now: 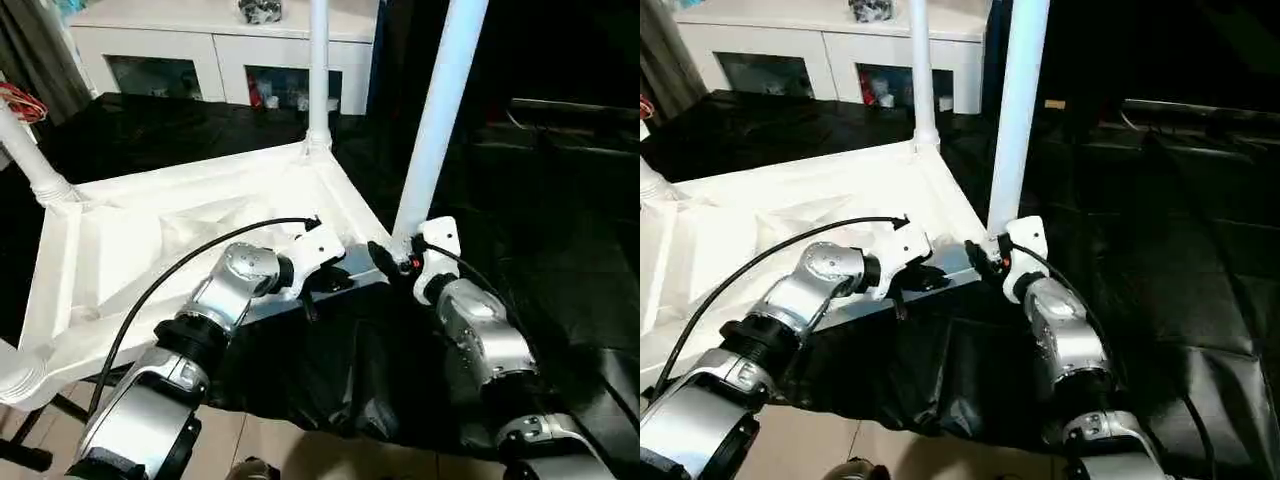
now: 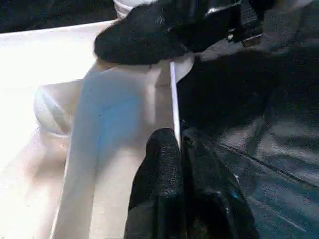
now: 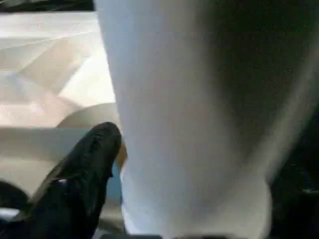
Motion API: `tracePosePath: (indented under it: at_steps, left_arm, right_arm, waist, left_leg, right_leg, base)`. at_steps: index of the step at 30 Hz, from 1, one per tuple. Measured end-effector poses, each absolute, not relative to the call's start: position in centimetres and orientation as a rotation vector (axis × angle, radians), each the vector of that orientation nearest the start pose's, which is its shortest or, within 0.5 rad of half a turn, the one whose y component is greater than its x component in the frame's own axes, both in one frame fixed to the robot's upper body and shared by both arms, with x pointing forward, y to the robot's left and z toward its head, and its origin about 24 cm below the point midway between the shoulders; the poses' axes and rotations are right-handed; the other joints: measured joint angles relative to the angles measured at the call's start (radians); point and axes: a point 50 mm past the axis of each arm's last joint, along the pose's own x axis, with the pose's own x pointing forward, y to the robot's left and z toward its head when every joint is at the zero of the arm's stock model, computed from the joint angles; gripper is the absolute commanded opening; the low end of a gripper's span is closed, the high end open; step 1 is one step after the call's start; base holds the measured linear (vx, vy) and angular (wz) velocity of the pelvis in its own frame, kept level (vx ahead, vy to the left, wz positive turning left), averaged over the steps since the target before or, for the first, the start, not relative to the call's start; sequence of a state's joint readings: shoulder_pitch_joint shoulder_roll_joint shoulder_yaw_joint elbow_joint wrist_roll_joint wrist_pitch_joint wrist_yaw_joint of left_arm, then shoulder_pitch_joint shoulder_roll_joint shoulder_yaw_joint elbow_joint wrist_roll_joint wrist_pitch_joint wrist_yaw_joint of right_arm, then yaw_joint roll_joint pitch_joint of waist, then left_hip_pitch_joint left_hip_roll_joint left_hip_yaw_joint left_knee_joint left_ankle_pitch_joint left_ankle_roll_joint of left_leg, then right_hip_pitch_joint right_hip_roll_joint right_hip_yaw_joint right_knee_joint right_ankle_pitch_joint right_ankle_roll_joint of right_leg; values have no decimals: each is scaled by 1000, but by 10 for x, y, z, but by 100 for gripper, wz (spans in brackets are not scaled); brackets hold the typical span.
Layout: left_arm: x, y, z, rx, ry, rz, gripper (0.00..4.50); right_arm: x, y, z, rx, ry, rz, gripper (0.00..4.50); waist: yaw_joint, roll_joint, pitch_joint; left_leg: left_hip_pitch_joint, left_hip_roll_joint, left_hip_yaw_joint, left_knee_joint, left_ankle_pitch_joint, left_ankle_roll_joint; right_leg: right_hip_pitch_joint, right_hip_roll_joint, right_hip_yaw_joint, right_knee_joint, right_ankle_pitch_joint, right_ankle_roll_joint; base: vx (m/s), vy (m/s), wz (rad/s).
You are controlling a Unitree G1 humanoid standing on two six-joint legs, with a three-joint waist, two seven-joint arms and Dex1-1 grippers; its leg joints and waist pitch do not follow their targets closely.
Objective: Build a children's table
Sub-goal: Rotate leg to tighten
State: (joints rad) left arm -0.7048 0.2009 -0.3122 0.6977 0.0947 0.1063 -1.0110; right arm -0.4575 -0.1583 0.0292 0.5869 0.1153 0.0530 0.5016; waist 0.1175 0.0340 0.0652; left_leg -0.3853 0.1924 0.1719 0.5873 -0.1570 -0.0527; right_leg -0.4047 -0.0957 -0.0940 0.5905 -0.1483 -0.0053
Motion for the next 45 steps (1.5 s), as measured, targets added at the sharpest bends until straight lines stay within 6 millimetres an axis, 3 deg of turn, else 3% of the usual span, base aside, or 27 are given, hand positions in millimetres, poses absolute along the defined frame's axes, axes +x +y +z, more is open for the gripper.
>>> tracePosePath:
  at_steps: [4, 6, 15, 22, 29, 30, 31, 35, 39, 45]
  left_arm:
    - [329, 92, 58, 432, 389, -1331, 0]
    - [325, 97, 59, 445, 391, -1383, 0]
    - [314, 111, 60, 491, 432, -1558, 0]
    - [309, 115, 60, 505, 441, -1618, 0]
    - [308, 118, 60, 507, 447, -1637, 0]
    - [308, 117, 60, 505, 446, -1640, 0]
    - [308, 116, 60, 503, 445, -1642, 0]
    - [312, 115, 58, 474, 436, -1552, 0]
    - [319, 109, 54, 438, 423, -1445, 0]
    - [334, 82, 52, 414, 389, -1249, 0]
  right_arm:
    - [313, -144, 35, -95, 219, 766, 378]
    - [304, -150, 37, -117, 235, 881, 378]
    - [277, -165, 45, -176, 343, 1225, 363]
    - [271, -165, 47, -152, 375, 1290, 299]
    - [267, -163, 47, -147, 384, 1305, 278]
    - [265, -163, 46, -143, 385, 1306, 278]
    - [265, -162, 45, -139, 385, 1305, 278]
    - [272, -157, 40, -94, 332, 1171, 277]
    - [287, -154, 34, -48, 297, 968, 277]
    - [316, -146, 29, 25, 247, 571, 276]
  waist:
    - [9, 1, 0]
    - [21, 1, 0]
    - [49, 0, 0]
    - [53, 0, 0]
    - [54, 0, 0]
    - [55, 0, 0]
    - [55, 0, 0]
    - [49, -1, -1]
    - [27, -2, -1]
    - [8, -3, 0]
  left_leg:
    - [-1, 0, 1, 0, 0, 0]
    - [-1, 0, 1, 0, 0, 0]
    - [0, 1, 2, 0, 0, 0]
    - [0, 1, 2, 0, 0, 0]
    - [0, 1, 2, 0, 0, 0]
    - [0, -192, 2, 0, 0, 0]
    - [0, 1, 2, 0, 0, 0]
    - [0, 1, 2, 1, 0, 0]
    - [1, 1, 2, 1, 0, 0]
    - [2, 1, 1, 1, 0, 0]
  right_leg:
    - [0, 0, 1, 1, 1, -2]
    - [0, 0, 1, 1, 0, -2]
    - [1, 0, 2, 2, -3, 2]
    - [1, 0, 3, 2, -4, 3]
    - [1, 0, 3, 3, -4, 3]
    - [2, 0, 3, 3, -4, 3]
    - [1, 0, 3, 3, -4, 3]
    - [1, 0, 2, 4, -3, 3]
    - [1, 0, 2, 4, -4, 3]
    - [1, 0, 1, 2, -4, 4]
  base:
    - [0, 0, 0]
    - [0, 0, 0]
    - [0, 0, 0]
    - [0, 0, 0]
    - [0, 0, 0]
    - [0, 0, 0]
    - [0, 0, 0]
    - [0, 0, 0]
    - [0, 0, 0]
    - [0, 0, 0]
